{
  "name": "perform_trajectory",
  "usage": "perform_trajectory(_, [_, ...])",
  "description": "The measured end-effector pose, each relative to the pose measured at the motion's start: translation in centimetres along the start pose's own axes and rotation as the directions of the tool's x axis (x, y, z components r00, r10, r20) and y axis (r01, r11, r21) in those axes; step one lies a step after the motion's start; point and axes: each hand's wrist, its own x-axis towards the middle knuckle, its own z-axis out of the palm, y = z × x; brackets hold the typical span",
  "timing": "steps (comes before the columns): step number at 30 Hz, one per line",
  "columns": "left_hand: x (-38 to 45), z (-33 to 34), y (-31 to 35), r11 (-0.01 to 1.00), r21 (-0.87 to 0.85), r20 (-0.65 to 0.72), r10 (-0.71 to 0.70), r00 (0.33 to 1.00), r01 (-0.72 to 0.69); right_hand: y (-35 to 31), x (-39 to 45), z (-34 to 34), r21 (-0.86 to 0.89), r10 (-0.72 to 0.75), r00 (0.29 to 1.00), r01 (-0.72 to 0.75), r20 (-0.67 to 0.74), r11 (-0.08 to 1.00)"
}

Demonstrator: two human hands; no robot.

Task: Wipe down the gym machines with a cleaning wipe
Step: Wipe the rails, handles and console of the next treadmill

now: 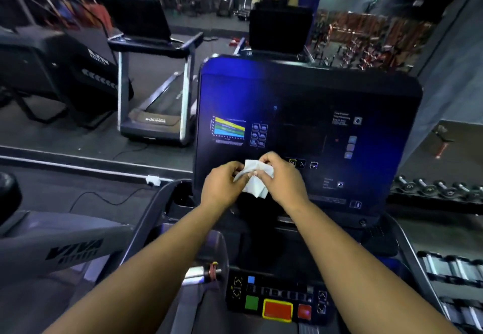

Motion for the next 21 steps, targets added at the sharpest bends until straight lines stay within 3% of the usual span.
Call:
perform_trajectory(3, [3.3, -1.2, 1.2, 0.946, 0.303, -0.196, 0.178, 0.964, -0.113, -1.5, 3.7, -0.2, -0.171, -0.17, 0.977, 0.146, -0.132, 0.974])
perform_trajectory(5, [5.2, -1.5, 1.9, 0.869, 0.485, -0.301, 0.272, 0.914, -0.099, -1.8, 6.1, -0.1, -0.3, -0.301, 0.933, 0.236, -0.195, 0.924])
perform_trajectory(9, [7.3, -1.4, 1.7, 0.824, 0.566, -0.428, 0.316, 0.846, -0.022, -1.9, 9.0, 0.9, -0.568, -0.451, 0.855, 0.245, -0.256, 0.786])
perform_trajectory(12, [7.8, -1.0, 0.1, 0.827, 0.562, -0.446, 0.286, 0.848, 0.017, -1.5, 9.0, 1.7, -0.642, -0.551, 0.769, 0.25, -0.323, 0.725])
perform_trajectory(15, [7.8, -0.7, -1.2, 0.822, 0.569, -0.432, 0.286, 0.856, 0.013, -0.6, 8.1, 3.2, -0.627, -0.611, 0.75, 0.354, -0.253, 0.694])
perform_trajectory(21, [8.6, -1.2, -3.3, 0.814, 0.575, -0.302, 0.297, 0.906, -0.075, 0.8, 6.9, 6.4, -0.648, -0.507, 0.862, 0.393, 0.011, 0.653])
